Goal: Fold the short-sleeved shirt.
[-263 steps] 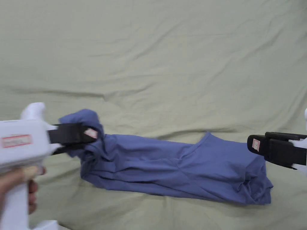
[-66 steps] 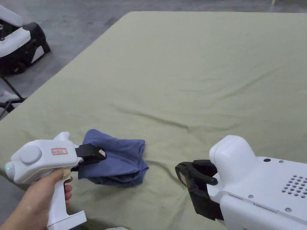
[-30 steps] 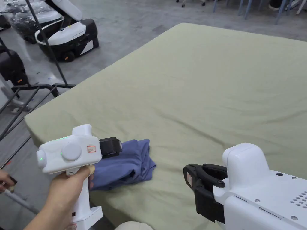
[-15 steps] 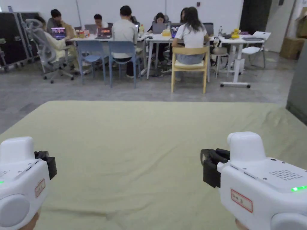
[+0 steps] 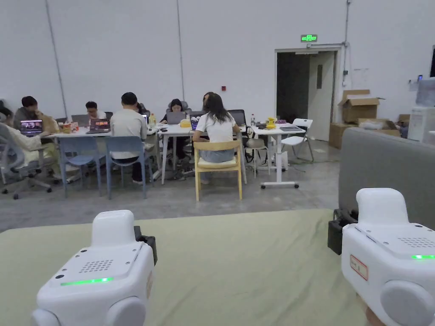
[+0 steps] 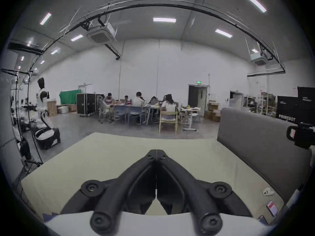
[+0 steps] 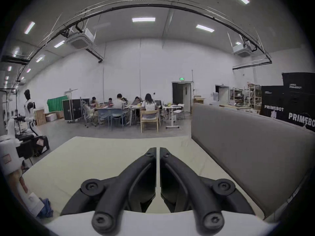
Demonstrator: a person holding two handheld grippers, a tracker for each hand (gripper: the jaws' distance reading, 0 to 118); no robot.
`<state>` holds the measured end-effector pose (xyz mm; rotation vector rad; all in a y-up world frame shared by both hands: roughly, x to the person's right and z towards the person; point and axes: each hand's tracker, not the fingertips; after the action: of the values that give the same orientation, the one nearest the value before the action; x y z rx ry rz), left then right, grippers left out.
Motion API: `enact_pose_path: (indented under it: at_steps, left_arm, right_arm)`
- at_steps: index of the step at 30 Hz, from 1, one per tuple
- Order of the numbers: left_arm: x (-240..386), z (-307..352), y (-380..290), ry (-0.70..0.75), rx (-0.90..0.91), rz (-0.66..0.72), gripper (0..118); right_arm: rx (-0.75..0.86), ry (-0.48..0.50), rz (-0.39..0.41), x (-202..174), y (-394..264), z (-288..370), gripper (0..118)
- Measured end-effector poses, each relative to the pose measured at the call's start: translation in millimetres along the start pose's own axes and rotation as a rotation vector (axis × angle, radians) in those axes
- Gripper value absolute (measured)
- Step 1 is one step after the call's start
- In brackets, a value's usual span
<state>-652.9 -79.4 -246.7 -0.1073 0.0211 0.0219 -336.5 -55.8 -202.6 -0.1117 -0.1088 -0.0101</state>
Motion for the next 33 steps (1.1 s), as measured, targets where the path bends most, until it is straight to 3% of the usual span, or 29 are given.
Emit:
enact_pose_path:
  at_steps: [6,28,29,30,31,32,33]
  left_arm:
    - [-16.5,6.6,1.3,0.012,-0.015,0.034,0]
    - [-18.0,25.4,20.8,0.033,0.021,-0.022,0]
    - [-18.1,25.4,21.1,0.032,0.021,-0.023,0]
    - [-18.7,25.5,21.6,0.019,0.025,-0.019,0]
    - [-19.7,26.7,22.7,0.010,0.034,-0.016,25]
    - [-19.9,27.7,23.5,0.018,0.044,-0.010,75]
    - [-19.9,27.1,24.4,0.038,0.042,-0.005,118]
  right_arm:
    - [-0.004,0.055,-0.009,-9.1,2.3,2.0,6]
    - [0.024,0.065,0.022,-19.5,8.7,13.0,13]
    - [0.025,0.066,0.026,-19.5,8.7,12.9,15]
    - [0.023,0.074,0.030,-19.1,8.8,12.6,24]
    - [0.008,0.075,0.031,-19.1,9.7,12.0,68]
    - [-0.010,0.071,0.039,-19.8,10.5,9.8,112]
    - [-0.006,0.068,0.044,-19.1,6.0,9.7,118]
